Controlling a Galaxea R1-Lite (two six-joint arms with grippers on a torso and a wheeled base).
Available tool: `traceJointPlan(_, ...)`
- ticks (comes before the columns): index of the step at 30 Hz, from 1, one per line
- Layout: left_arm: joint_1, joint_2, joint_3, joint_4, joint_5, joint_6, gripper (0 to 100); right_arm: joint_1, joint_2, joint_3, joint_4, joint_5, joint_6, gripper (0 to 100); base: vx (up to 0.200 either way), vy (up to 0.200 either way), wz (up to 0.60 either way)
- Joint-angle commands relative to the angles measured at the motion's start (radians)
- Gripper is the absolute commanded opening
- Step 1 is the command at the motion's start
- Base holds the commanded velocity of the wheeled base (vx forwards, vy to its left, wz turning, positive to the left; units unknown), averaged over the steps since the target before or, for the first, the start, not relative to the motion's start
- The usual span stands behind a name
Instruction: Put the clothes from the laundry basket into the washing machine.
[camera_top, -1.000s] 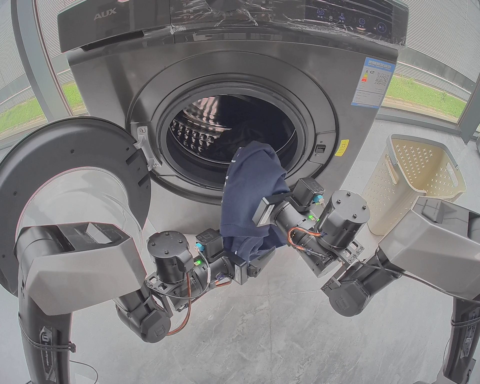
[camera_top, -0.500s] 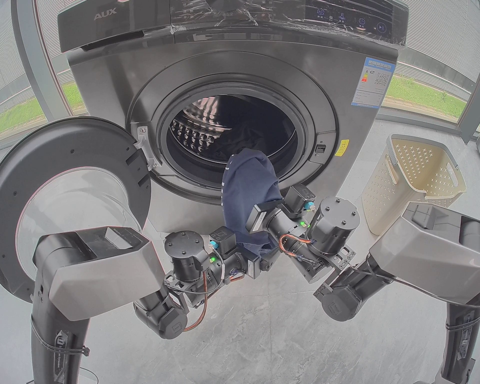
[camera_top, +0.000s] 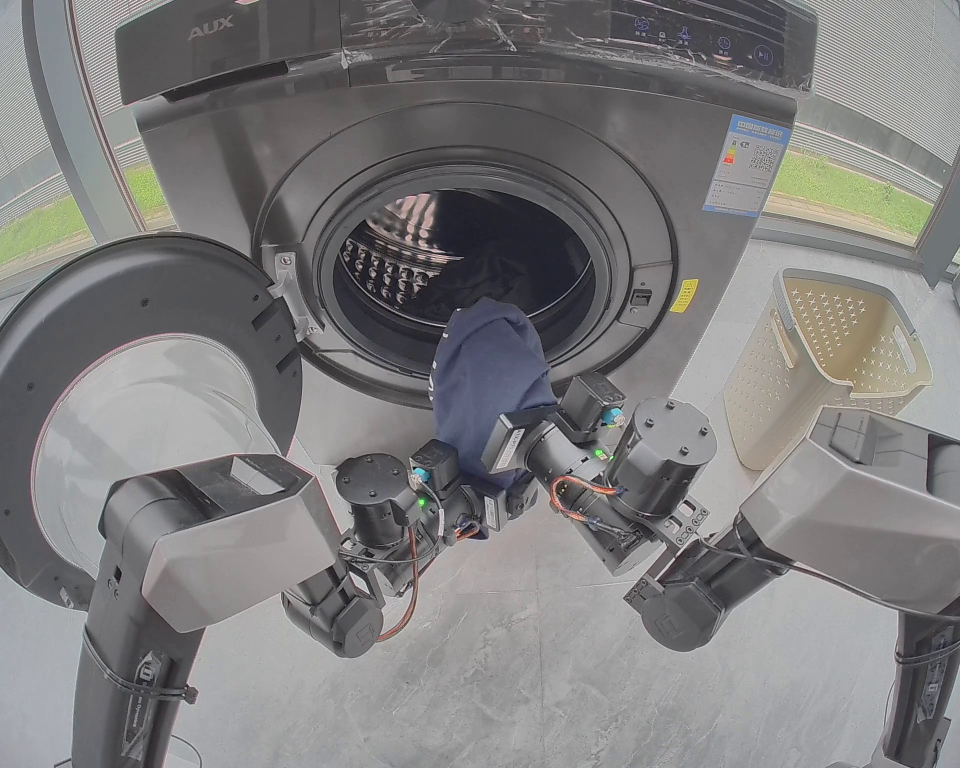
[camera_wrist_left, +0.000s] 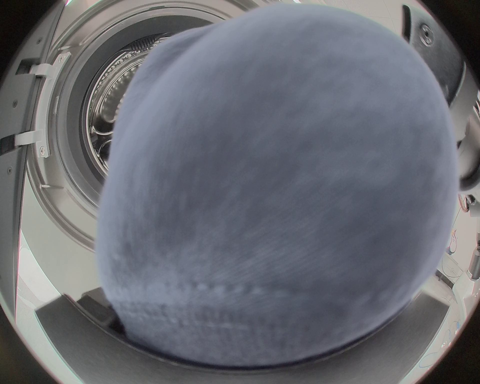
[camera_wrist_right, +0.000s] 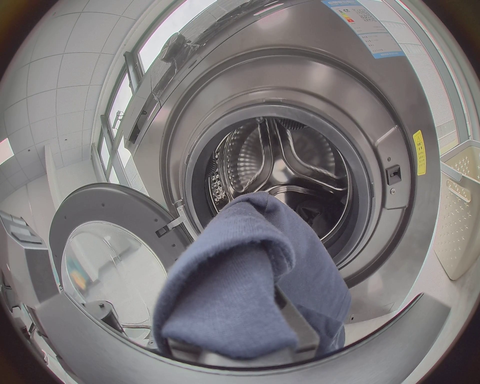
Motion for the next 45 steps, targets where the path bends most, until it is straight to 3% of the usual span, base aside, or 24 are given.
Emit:
traceJointPlan(1, 0.018, 0.016, -0.019, -0.002, 0.0, 0.0, 100, 0.0, -0.023, 0.013, -0.001, -0.001, 0.002, 0, 0.0, 0.0, 0.0)
traceJointPlan(7, 0.021, 0.024, -0.034, -0.002, 0.0, -0.002, 100, 0.003, -0.029, 0.026, -0.002, -0.003, 0.007, 0, 0.0, 0.0, 0.0)
traceJointPlan(8, 0.021, 0.024, -0.039, -0.002, 0.0, -0.002, 0, 0.003, -0.029, 0.027, -0.005, -0.003, 0.007, 0, 0.0, 0.0, 0.0)
traceJointPlan(14, 0.03, 0.008, -0.071, -0.004, 0.003, -0.016, 0, -0.009, -0.032, 0.043, -0.013, -0.003, 0.01, 0, 0.0, 0.0, 0.0)
traceJointPlan(21, 0.041, -0.116, -0.039, -0.004, 0.032, -0.062, 0, -0.06, -0.02, 0.047, -0.005, -0.021, 0.035, 0, 0.0, 0.0, 0.0)
traceJointPlan(29, 0.044, -0.219, 0.021, -0.004, 0.034, -0.069, 0, -0.1, 0.0, 0.078, -0.004, -0.024, 0.044, 0, 0.0, 0.0, 0.0)
traceJointPlan(39, 0.037, -0.226, 0.036, -0.005, 0.034, -0.082, 0, -0.087, 0.005, 0.084, -0.016, -0.023, 0.042, 0, 0.0, 0.0, 0.0)
traceJointPlan(40, 0.038, -0.226, 0.036, -0.005, 0.034, -0.083, 0, -0.086, 0.005, 0.083, -0.018, -0.023, 0.044, 100, 0.0, 0.0, 0.0)
traceJointPlan(45, 0.044, -0.257, 0.062, -0.004, 0.034, -0.101, 0, -0.087, -0.041, 0.155, -0.025, -0.015, 0.038, 100, 0.0, 0.0, 0.0)
